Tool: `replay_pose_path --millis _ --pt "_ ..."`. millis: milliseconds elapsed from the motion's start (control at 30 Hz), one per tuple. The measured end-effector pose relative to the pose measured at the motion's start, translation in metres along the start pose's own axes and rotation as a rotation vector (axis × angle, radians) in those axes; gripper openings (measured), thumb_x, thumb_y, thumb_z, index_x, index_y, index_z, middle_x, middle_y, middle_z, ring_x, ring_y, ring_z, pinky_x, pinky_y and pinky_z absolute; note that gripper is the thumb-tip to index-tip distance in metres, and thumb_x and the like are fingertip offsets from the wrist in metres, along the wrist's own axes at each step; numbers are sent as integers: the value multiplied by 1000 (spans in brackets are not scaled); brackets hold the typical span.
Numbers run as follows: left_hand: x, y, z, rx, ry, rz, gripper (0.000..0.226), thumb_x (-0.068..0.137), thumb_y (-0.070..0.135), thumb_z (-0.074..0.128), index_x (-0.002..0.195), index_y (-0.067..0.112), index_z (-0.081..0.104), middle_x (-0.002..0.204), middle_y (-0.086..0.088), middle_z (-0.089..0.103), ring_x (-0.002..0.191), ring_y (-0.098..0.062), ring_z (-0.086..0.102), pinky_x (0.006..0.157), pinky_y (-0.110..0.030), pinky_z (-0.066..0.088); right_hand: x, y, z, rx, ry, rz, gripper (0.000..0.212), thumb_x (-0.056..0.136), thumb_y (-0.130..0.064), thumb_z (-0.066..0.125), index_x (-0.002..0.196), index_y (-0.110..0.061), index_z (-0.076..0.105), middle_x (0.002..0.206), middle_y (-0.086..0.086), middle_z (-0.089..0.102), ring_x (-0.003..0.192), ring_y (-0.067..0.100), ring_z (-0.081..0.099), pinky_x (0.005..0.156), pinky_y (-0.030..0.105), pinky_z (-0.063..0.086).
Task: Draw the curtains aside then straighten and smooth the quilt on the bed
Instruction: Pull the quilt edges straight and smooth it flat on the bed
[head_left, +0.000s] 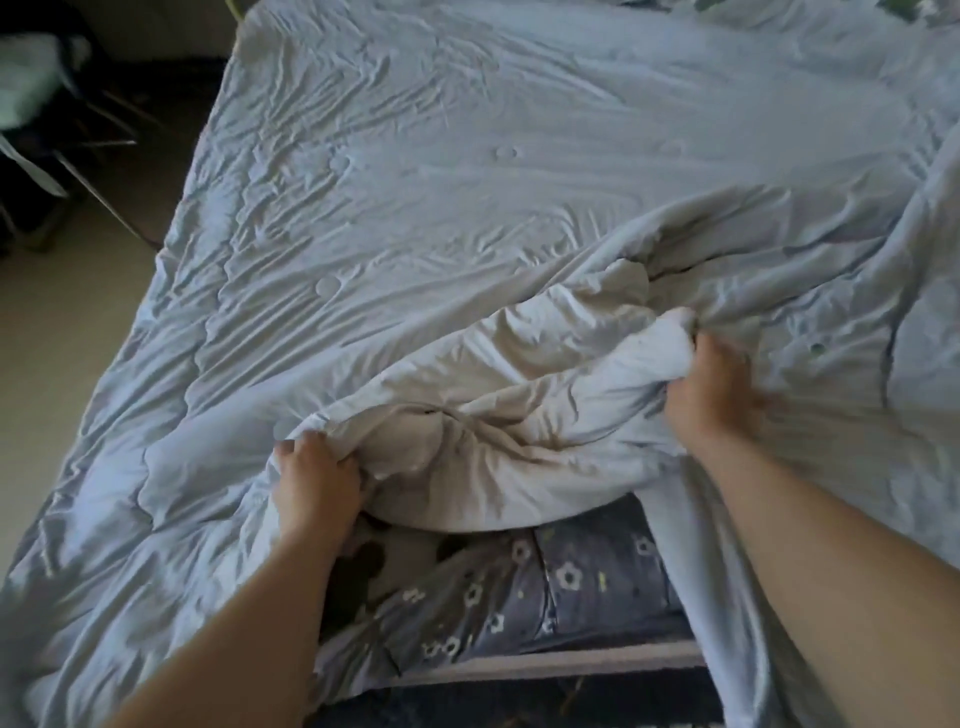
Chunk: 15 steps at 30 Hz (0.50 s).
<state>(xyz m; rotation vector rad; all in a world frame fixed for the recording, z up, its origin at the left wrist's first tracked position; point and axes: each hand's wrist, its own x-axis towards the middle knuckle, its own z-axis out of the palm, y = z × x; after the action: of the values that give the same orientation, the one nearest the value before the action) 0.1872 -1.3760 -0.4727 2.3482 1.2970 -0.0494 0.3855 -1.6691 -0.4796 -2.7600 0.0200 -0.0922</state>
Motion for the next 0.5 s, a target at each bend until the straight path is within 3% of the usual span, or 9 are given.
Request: replay_pose_path --millis 67,167,233,300,333,400,467,500 --pt "20 15 -14 -126 102 12 23 87 7 53 107 -3 48 126 -23 40 98 -42 50 79 -42 39 32 -40 -17 1 131 -139 34 80 -3 48 113 -2 53 117 27 57 112 42 48 103 49 35" --pt "50 35 -33 -319 274 24 17 88 9 52 102 6 44 132 -18 35 107 -36 45 78 -35 32 61 -101 -34 172 237 -193 44 80 3 48 124 4 49 128 31 47 121 42 42 100 33 22" --pt "67 35 -32 -378 266 7 33 91 18 51 120 9 39 143 -13 24 120 -33 39 87 -36 33 76 -132 -24 292 241 -334 45 78 -2 48 122 4 47 129 32 43 121 45 40 104 39 25" --pt "73 24 -19 -321 175 13 63 92 31 50 146 21 19 156 -5 1 138 -30 24 105 -40 33 83 -143 -1 167 105 -515 56 80 -13 50 134 -6 37 144 26 29 132 43 31 110 55 23" --pt "70 18 -8 -258 120 32 70 91 35 47 149 26 10 157 -2 -6 142 -28 17 110 -43 30 80 -142 11 47 -11 -560 66 83 -15 51 144 -14 27 153 21 15 138 40 23 112 57 19" --pt "50 -5 20 -83 -2 119 69 88 38 43 149 27 12 156 -4 3 140 -29 17 112 -45 29 54 -129 41 -141 -222 -588 73 87 -13 49 150 -25 14 159 12 -1 140 37 22 112 51 23" --pt "20 -25 48 92 -217 164 67 86 41 53 144 21 25 146 -9 26 133 -30 29 108 -42 33 13 -104 67 -84 -353 -615 52 89 -16 48 140 -22 37 148 12 30 124 36 44 97 44 42" --pt "6 -34 60 189 -326 168 69 83 49 57 140 20 30 141 -7 35 129 -28 35 105 -40 36 -11 -92 78 -41 -487 -611 36 89 -20 49 125 -22 51 132 8 48 112 34 53 87 40 48"
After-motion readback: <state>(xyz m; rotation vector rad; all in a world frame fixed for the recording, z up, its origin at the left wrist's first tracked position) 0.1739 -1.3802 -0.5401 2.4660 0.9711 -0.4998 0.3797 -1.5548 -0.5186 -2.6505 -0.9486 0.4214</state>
